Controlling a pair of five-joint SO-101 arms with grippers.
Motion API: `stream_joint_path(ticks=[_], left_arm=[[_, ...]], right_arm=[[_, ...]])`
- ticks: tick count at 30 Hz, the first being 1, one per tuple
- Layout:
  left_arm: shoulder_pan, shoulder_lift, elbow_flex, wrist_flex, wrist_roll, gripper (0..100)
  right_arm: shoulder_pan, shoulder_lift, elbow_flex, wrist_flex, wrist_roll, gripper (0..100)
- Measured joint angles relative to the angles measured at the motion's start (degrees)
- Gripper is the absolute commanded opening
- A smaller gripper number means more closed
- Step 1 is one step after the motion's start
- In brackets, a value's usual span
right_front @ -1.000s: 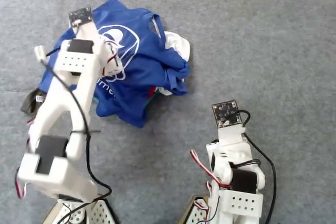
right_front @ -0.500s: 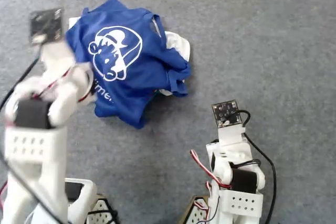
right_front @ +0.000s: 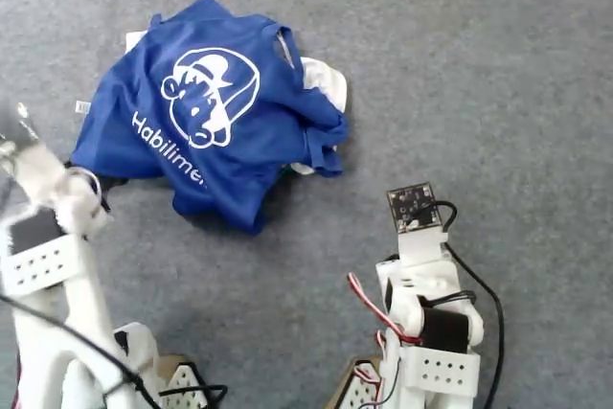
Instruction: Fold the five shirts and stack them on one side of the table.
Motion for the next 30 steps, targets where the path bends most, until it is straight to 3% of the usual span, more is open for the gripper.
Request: stream_joint_path(ticks=[4,7,12,18,25,30], left_arm=[[-0.09,5.71,9.85,-17.32,-0.09,3],[-0.97,9.05,10.73,-23.91,-0.09,3],[-2.55,13.71,10.46,-25.49,-0.09,3],[-2.73,14.07,10.46,-25.49,-0.09,3],[-2.73,14.15,10.46,-25.85,-0.09,3],[-2.73,14.33,10.37,-26.02,-0.09,3]], right_arm=[[0.18,0.00,-0.79,-7.91,1.76,2.6],[-0.09,0.00,-5.19,-17.05,4.13,5.9],[-1.85,3.87,-15.65,-21.01,7.74,19.8],[-11.87,22.86,-31.47,-19.34,7.12,21.3],[-27.96,51.34,-57.85,-11.52,-3.08,21.6],[-33.85,71.12,-75.52,-6.42,-8.79,21.6]])
